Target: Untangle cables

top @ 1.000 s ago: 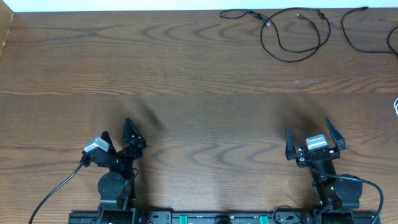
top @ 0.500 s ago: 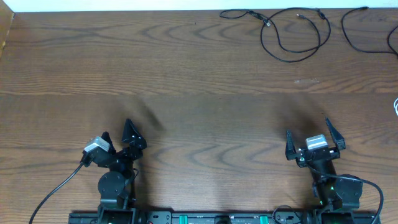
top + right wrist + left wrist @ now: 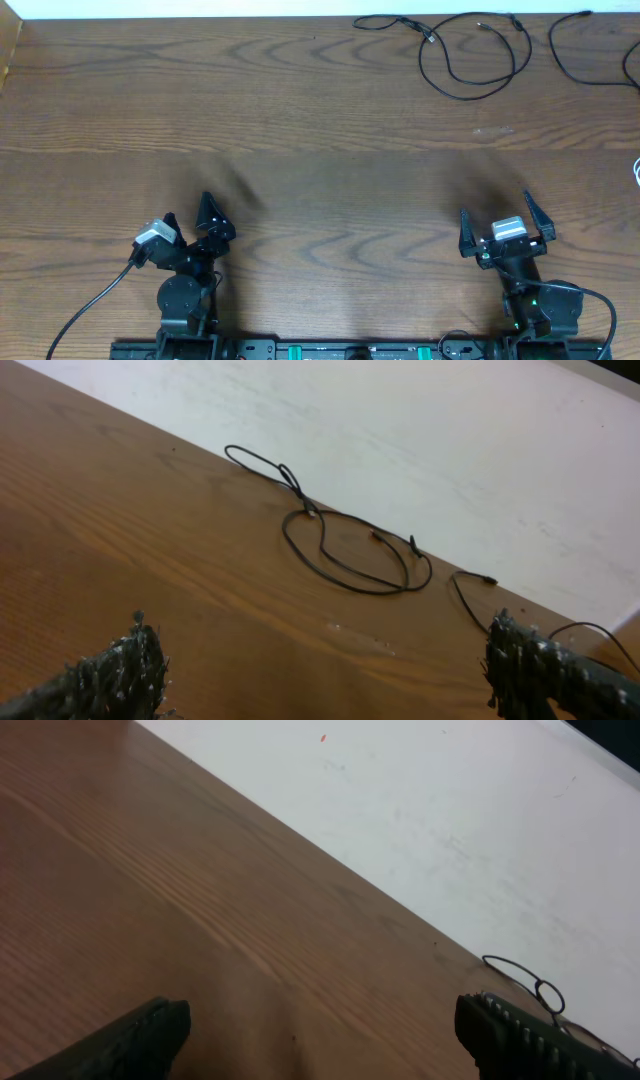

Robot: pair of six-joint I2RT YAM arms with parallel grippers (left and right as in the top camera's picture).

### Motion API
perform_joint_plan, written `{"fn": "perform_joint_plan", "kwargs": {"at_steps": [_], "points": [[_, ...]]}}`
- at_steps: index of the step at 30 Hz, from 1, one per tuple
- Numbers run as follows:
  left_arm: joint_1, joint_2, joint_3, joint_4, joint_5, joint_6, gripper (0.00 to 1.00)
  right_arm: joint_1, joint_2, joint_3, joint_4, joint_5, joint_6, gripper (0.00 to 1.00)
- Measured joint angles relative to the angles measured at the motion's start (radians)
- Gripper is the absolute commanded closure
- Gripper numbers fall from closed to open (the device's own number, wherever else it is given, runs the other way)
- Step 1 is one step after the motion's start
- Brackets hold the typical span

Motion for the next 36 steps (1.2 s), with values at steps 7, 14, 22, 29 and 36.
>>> {"fn": "perform_joint_plan", "kwargs": {"at_steps": [7, 14, 22, 29, 36], "points": [[0.0, 0.0, 0.0, 0.0, 0.0, 0.135, 0.09, 0.0, 0.0, 0.0, 0.0, 0.0, 0.0, 0.01], [0.0, 0.0, 0.0, 0.0, 0.0, 0.216, 0.09, 0.0, 0.0, 0.0, 0.0, 0.0, 0.0, 0.01], [0.0, 0.0, 0.0, 0.0, 0.0, 0.235, 0.09, 0.0, 0.0, 0.0, 0.0, 0.0, 0.0, 0.01], [0.0, 0.0, 0.0, 0.0, 0.0, 0.235, 0.08, 0.0, 0.0, 0.0, 0.0, 0.0, 0.0, 0.01], [0.0, 0.0, 0.0, 0.0, 0.0, 0.235, 0.08, 0.0, 0.0, 0.0, 0.0, 0.0, 0.0, 0.01]]}}
